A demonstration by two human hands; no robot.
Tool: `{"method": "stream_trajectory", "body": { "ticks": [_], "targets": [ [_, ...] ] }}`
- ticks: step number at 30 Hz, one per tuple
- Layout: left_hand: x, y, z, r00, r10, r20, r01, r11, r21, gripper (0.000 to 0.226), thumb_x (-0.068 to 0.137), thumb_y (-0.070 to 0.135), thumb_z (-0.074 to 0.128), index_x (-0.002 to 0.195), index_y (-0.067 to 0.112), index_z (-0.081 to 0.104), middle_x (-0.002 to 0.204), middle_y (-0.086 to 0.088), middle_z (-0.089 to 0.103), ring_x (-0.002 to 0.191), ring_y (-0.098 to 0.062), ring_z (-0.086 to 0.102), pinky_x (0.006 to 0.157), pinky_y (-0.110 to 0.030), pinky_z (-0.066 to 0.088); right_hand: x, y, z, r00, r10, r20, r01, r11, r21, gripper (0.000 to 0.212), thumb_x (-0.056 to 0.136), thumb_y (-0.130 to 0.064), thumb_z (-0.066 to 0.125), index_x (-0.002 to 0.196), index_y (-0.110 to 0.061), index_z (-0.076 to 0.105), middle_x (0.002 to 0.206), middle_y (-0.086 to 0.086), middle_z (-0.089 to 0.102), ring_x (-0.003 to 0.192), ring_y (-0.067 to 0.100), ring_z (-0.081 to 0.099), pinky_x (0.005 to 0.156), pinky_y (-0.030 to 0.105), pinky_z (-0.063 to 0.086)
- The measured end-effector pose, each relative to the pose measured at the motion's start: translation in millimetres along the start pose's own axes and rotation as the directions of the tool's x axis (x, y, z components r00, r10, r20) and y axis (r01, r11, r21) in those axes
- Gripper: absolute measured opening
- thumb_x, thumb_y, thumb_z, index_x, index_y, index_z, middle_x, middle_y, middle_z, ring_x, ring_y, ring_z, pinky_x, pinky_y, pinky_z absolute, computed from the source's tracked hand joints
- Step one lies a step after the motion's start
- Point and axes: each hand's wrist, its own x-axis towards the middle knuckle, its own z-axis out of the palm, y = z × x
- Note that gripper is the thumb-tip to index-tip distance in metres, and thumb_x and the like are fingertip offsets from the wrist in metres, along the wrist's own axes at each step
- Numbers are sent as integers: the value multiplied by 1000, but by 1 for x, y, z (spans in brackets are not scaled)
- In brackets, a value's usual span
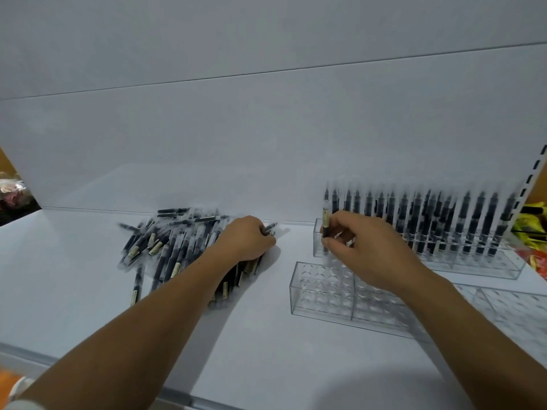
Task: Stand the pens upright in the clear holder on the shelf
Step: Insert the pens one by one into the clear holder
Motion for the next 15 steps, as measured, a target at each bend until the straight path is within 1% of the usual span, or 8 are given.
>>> {"method": "stream_trajectory", "body": {
  "ticks": [2, 4, 7, 9, 10, 11, 13, 15],
  "targets": [
    [-1, -2, -1, 999, -7, -38, 2, 993, -116, 24, 91, 29, 56, 75, 11, 56, 60, -1, 49, 53, -14, 43, 50, -25, 31, 0, 0, 0, 1000, 11, -1, -11, 1000, 8, 6, 91, -31, 63, 97, -32, 63, 87, -17, 67, 84, 3, 62, 79, 34, 54],
    [-1, -4, -2, 998, -1, -62, -16, 963, -269, 21, 93, 27, 54, 84, 9, 62, 66, 1, 57, 56, -14, 47, 54, -25, 36, 1, 0, 0, 1000, 18, -10, -18, 999, 39, 6, 91, -30, 64, 96, -33, 63, 86, -16, 67, 84, 3, 62, 79, 34, 54],
    [-3, 1, -8, 995, 19, -97, -68, 850, -523, 16, 96, 25, 52, 102, 17, 65, 84, 7, 70, 65, -13, 53, 60, -24, 44, 1, 0, -3, 998, 33, -44, -28, 993, 113, 7, 91, -29, 65, 91, -34, 61, 80, -18, 65, 77, -3, 59, 71, 23, 49],
    [-6, 9, -13, 989, 47, -142, -123, 798, -591, 17, 98, 25, 51, 109, 20, 64, 88, 9, 70, 65, -3, 56, 59, -13, 43, 2, 1, -7, 996, 47, -75, -33, 985, 169, 5, 90, -28, 66, 91, -31, 62, 79, -16, 65, 74, -2, 59, 67, 19, 47],
    [-7, 14, -15, 984, 65, -163, -152, 778, -610, 17, 99, 25, 50, 110, 20, 63, 87, 9, 69, 62, 4, 55, 58, -8, 42, 2, 1, -9, 995, 52, -89, -33, 980, 196, 4, 90, -29, 66, 91, -30, 63, 80, -13, 66, 74, 1, 60, 68, 21, 49],
    [-8, 20, -17, 980, 81, -182, -179, 757, -628, 17, 99, 24, 50, 109, 19, 63, 87, 9, 69, 59, 8, 54, 57, -5, 41, 3, 1, -12, 993, 56, -101, -32, 975, 219, 4, 90, -30, 67, 92, -29, 64, 80, -10, 68, 75, 5, 62, 70, 26, 52],
    [-9, 33, -20, 970, 113, -214, -228, 719, -656, 18, 100, 22, 49, 106, 14, 64, 86, 10, 67, 57, 9, 52, 57, -4, 40, 4, 3, -20, 990, 65, -128, -28, 962, 272, 6, 89, -30, 67, 94, -27, 65, 82, -2, 69, 76, 14, 63, 74, 34, 53],
    [-11, 47, -20, 961, 150, -232, -270, 685, -676, 18, 100, 21, 49, 98, 12, 64, 89, 10, 66, 58, 10, 52, 56, -5, 40, 4, 6, -29, 985, 71, -156, -18, 948, 319, 6, 88, -29, 68, 93, -26, 66, 84, 2, 69, 76, 18, 63, 76, 36, 54]
  ]
}}
